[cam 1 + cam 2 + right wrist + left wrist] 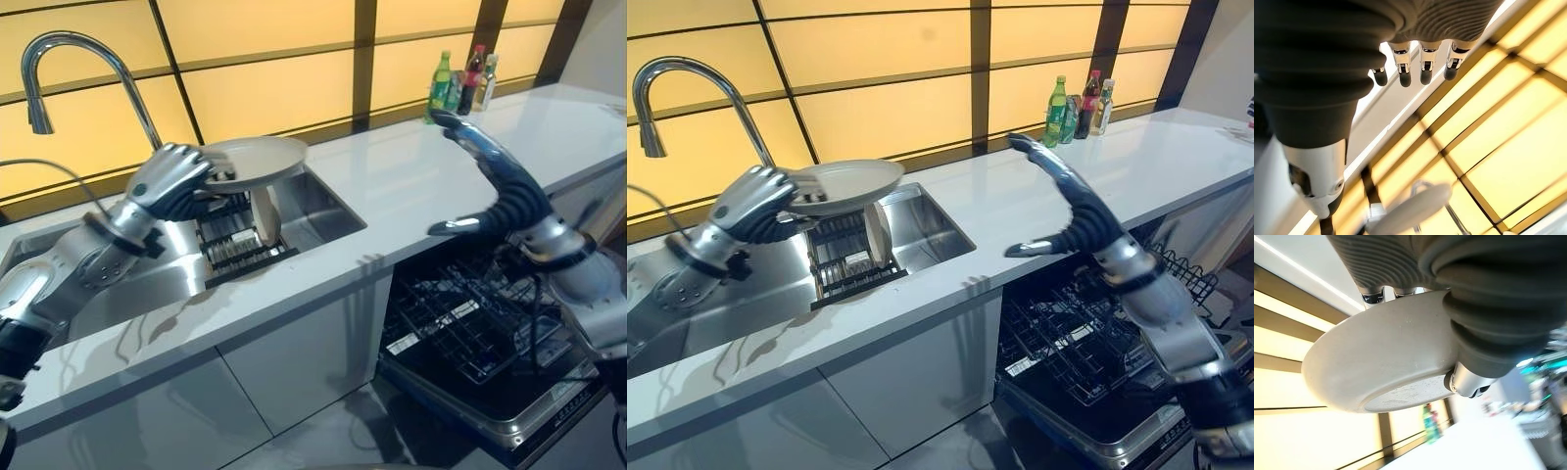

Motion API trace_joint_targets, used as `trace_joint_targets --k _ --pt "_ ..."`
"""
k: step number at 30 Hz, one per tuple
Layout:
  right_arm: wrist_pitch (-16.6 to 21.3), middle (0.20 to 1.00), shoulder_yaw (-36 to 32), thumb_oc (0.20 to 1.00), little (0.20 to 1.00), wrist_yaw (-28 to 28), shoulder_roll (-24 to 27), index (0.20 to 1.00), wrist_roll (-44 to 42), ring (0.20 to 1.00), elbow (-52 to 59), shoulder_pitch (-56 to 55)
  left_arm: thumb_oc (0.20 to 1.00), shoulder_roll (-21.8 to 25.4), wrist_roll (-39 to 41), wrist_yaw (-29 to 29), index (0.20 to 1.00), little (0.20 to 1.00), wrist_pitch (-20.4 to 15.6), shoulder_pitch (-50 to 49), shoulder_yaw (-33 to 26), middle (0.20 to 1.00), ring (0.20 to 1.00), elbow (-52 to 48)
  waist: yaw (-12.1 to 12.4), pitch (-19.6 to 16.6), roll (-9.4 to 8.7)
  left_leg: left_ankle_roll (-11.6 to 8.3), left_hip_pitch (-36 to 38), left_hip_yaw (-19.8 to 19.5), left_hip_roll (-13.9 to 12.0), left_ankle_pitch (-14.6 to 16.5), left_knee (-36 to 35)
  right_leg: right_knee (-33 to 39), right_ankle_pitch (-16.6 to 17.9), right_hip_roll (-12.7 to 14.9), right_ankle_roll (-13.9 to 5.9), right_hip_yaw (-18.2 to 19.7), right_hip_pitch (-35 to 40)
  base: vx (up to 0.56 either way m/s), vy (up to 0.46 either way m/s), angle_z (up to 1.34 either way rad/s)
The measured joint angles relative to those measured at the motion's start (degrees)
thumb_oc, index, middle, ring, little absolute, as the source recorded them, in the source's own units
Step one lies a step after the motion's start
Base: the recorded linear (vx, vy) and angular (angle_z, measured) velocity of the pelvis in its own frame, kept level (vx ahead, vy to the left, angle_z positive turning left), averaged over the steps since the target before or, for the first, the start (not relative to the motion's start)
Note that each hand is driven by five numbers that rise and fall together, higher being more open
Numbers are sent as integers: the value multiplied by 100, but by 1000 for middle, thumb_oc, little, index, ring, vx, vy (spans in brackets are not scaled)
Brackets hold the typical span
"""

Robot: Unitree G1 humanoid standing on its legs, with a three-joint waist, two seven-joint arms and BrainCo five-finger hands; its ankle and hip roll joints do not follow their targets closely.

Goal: Pick up plates and place into dishwasher.

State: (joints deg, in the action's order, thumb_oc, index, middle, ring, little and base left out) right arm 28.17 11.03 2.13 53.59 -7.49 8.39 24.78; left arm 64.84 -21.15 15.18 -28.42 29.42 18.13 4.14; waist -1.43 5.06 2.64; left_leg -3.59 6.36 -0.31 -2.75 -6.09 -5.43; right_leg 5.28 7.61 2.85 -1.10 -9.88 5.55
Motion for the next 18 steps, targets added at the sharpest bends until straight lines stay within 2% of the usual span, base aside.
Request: trace_joint_targets --k 2,8,10,18 --pt "-133 1000 360 1000 1000 -149 190 1000 405 1000 -53 406 200 -153 422 -266 200 200 -22 359 313 200 200 -186 90 -47 -60 1 4 -5 2 1 -1 1 -7 2 7 -4 26 12 -55 1" --pt "-387 1000 1334 1000 1000 -396 233 1000 980 1000 -681 1358 200 -516 1358 -921 200 200 -99 859 907 200 200 -310 152 -202 -212 2 1 -36 8 2 -2 -2 -8 10 9 -15 44 15 -34 2" --pt "-411 1000 1531 1000 1000 -415 229 1000 1040 1000 -808 1519 200 -611 1545 -1065 200 200 -102 957 1047 200 200 -318 222 -224 -243 2 2 -39 10 1 -1 0 -8 11 9 -15 44 15 -9 0" --pt "-514 1000 1904 1000 1000 -645 34 1000 1263 1000 -1203 1916 200 -845 1863 -1525 200 200 -29 1298 1273 200 200 -338 236 -283 -272 11 4 -108 20 -5 -1 5 -11 15 15 -57 74 10 -14 3"
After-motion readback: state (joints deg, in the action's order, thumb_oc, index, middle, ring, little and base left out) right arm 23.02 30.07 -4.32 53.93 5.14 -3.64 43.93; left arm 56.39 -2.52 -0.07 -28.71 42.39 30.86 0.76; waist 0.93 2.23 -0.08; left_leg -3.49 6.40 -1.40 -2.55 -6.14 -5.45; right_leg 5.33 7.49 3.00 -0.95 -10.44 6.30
